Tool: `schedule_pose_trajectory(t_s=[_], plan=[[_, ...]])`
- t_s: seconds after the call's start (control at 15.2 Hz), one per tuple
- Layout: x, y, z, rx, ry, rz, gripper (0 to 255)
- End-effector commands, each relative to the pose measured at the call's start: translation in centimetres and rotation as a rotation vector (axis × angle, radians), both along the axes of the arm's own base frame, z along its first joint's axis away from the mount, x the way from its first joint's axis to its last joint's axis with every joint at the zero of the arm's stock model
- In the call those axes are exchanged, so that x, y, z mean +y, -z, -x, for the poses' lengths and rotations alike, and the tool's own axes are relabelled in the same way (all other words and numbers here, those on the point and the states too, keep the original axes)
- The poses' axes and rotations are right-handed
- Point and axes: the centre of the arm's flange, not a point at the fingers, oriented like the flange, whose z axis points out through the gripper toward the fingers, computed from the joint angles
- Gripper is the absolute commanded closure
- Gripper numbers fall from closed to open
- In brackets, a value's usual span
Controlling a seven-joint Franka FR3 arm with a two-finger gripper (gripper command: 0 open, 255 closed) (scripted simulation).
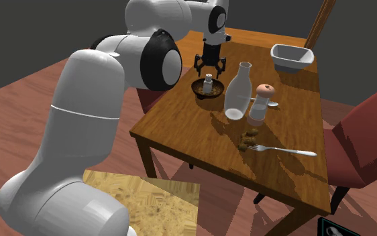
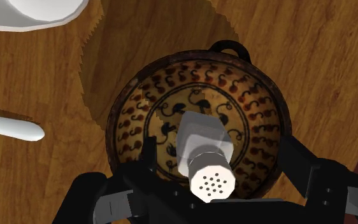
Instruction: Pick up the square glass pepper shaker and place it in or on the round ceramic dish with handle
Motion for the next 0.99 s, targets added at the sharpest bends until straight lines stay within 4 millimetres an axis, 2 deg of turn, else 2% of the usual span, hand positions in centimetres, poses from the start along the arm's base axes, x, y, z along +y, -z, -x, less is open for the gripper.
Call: schedule_pose_trajectory(t_s=[0.0, 0.13, 0.4, 0.92], plan=[[0.0, 0.0, 0.0, 0.0, 0.0, 0.0, 0], [0.0, 0.0, 0.0, 0.0, 0.0, 0.0, 0], [-0.2, -5.0, -0.4, 0.0, 0.0, 0.0, 0], [-0.2, -5.0, -0.4, 0.0, 0.0, 0.0, 0]])
